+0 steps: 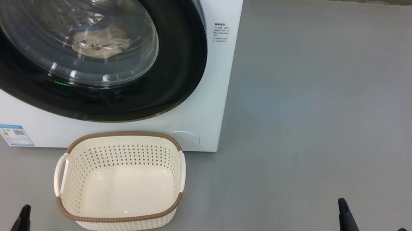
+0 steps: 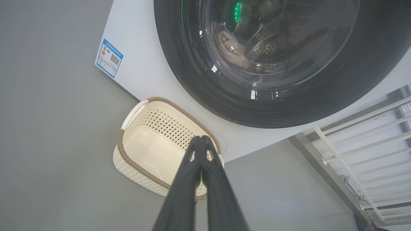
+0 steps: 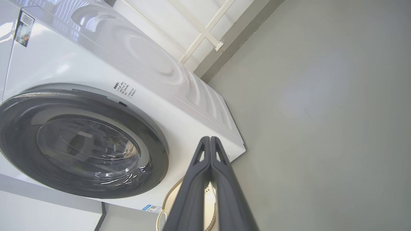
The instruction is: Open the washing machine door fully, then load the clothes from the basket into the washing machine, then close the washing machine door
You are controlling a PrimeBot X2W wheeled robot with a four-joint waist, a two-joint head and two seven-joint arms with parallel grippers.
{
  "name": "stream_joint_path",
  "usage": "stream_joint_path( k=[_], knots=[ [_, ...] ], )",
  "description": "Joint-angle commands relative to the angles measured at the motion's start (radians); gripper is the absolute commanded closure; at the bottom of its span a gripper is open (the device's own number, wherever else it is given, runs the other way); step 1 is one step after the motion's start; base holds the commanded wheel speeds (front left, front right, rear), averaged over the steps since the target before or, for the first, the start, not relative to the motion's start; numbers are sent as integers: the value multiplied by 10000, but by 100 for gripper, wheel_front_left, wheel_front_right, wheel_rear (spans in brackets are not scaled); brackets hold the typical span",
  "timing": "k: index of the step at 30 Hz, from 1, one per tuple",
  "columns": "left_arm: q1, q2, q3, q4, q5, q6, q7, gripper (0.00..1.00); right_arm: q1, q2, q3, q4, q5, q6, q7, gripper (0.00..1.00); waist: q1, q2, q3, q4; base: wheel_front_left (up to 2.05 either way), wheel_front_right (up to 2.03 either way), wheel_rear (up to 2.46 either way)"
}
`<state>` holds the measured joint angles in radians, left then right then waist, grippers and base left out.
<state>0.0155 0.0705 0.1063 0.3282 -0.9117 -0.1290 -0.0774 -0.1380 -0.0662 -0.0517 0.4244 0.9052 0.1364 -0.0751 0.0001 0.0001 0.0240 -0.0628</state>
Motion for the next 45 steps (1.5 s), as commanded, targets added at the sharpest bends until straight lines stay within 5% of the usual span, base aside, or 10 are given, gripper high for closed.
stream_joint_path(
  k=[1, 45],
  knots=[
    [-475, 129, 157, -307, -300, -9, 109, 100, -2, -24, 27, -345, 394, -29, 77, 100, -1, -1, -6, 17, 0, 0, 0],
    [-1007, -103, 102, -675, -4970, -15, 1370, 100, 210, 105, -430, -1362, 5043, -49, 1344, 100, -1, -1, -148, 445, 0, 0, 0]
  ],
)
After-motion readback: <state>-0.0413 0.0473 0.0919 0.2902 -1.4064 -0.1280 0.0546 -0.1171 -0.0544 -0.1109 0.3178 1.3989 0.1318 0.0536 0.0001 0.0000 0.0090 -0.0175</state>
